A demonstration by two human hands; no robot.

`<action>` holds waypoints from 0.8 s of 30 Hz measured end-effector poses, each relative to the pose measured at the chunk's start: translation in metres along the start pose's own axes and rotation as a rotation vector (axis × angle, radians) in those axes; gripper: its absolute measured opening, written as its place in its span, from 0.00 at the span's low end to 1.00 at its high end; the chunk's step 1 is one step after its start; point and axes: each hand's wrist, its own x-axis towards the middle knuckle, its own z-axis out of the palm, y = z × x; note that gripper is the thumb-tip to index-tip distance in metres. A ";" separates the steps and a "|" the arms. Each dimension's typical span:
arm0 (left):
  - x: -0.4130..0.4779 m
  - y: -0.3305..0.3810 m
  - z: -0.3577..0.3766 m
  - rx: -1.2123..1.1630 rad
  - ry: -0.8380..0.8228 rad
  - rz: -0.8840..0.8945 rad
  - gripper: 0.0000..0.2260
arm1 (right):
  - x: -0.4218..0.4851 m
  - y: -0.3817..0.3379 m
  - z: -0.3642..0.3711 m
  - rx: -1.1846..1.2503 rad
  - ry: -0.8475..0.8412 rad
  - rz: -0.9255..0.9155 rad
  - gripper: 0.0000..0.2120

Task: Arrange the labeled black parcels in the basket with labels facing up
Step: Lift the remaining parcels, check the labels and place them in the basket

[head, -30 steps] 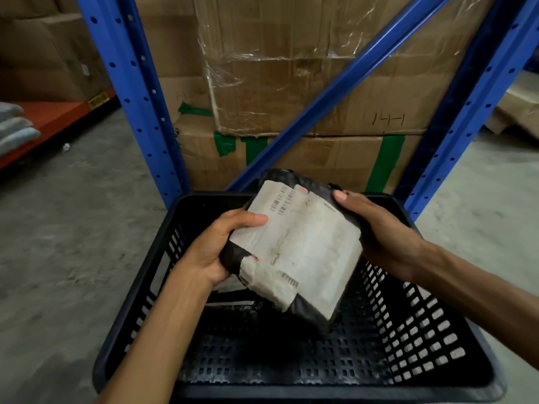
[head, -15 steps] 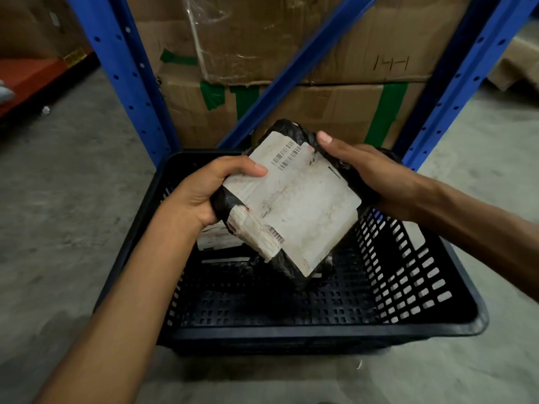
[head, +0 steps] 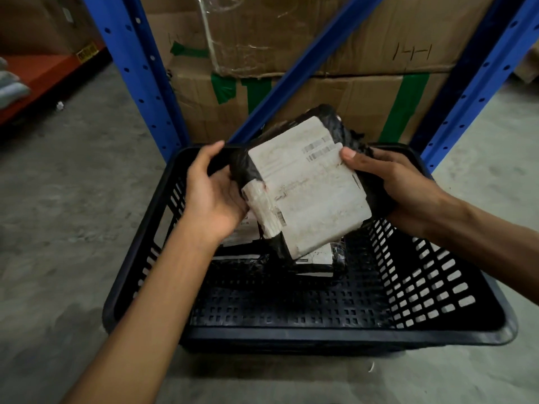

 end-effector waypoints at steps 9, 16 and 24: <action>-0.002 -0.085 0.021 0.778 0.258 0.239 0.33 | -0.013 0.052 0.000 0.127 0.290 0.178 0.15; 0.018 -0.114 0.013 1.014 0.194 -0.018 0.27 | -0.022 0.100 -0.013 0.038 0.439 0.304 0.16; 0.056 -0.107 0.028 0.996 0.306 0.100 0.27 | 0.028 0.087 -0.032 -0.020 0.422 0.231 0.15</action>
